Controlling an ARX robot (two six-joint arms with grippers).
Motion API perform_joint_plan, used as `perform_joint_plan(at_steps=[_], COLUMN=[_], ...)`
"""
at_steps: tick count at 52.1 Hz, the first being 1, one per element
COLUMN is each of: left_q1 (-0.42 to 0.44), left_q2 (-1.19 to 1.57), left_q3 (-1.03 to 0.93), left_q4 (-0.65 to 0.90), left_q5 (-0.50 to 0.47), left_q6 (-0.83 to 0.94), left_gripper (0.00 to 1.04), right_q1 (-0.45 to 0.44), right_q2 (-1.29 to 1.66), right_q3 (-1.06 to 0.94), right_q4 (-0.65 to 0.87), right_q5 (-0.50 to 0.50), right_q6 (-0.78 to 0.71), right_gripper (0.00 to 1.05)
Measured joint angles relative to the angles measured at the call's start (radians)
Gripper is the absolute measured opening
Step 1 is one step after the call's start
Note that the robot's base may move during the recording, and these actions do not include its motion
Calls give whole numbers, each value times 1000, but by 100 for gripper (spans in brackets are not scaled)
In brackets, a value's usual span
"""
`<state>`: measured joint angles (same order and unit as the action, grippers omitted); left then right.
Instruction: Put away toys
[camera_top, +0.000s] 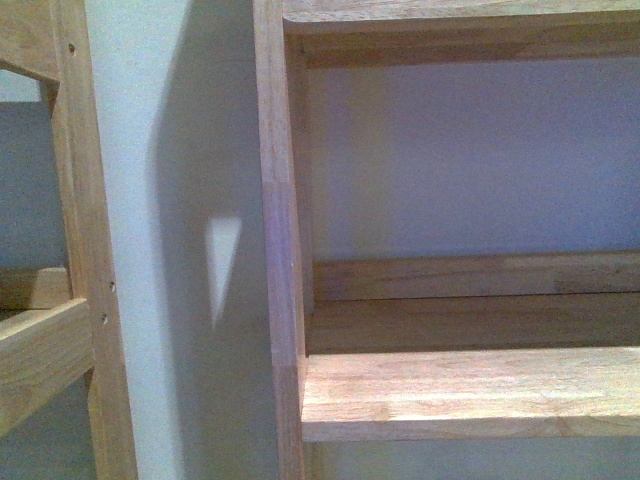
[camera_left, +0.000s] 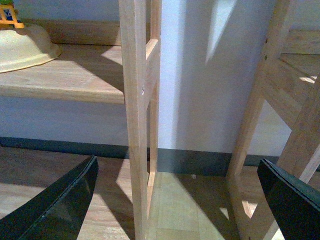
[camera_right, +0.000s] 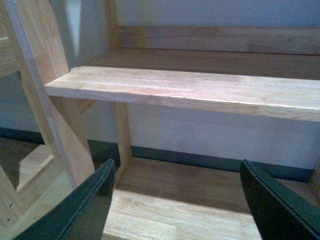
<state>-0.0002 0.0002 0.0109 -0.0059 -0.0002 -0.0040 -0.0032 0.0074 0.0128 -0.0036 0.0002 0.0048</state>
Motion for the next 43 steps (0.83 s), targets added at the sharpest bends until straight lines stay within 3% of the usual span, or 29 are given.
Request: perform_joint_plan(at_steps=[6, 43], left_q1=[0, 0], left_q2=[0, 0], left_q3=[0, 0], left_q4=[0, 0], left_q5=[0, 0], left_q6=[0, 0], left_gripper=[99, 99], right_q1=[0, 0], right_q2=[0, 0], right_q3=[0, 0], right_q4=[0, 0], right_q5=[0, 0], right_q6=[3, -2], right_gripper=[104, 104])
